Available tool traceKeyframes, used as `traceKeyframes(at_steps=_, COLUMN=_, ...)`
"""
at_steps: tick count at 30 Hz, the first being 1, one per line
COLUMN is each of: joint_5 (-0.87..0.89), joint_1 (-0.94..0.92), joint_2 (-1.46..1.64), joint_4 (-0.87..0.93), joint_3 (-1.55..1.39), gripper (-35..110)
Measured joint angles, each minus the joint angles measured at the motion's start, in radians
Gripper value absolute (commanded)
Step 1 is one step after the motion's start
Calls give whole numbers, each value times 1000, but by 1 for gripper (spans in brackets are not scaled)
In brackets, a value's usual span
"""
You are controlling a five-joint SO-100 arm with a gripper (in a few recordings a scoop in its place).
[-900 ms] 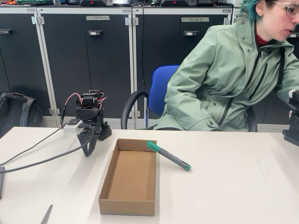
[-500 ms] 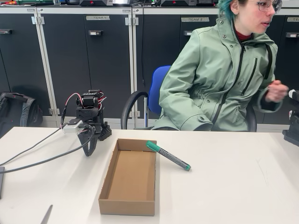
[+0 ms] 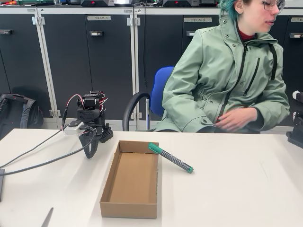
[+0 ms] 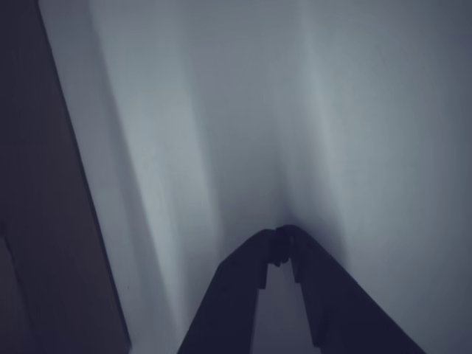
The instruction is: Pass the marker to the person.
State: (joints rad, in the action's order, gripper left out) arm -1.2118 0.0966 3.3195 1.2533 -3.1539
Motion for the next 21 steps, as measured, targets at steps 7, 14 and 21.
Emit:
traceKeyframes(at_steps=7, joint_5=146, joint_1=17, joint_2=0, joint_4=-149, joint_3=25, gripper=-5)
traceKeyframes(at_steps=14, joint_5=344, joint_1=92, joint_2=-89, joint_4=-224, joint_3=288, gripper=-5)
traceKeyframes(at_steps=21, joint_5=600, joint_1=199, joint_2=-350, joint_4=-357, joint_3=643, gripper=-5)
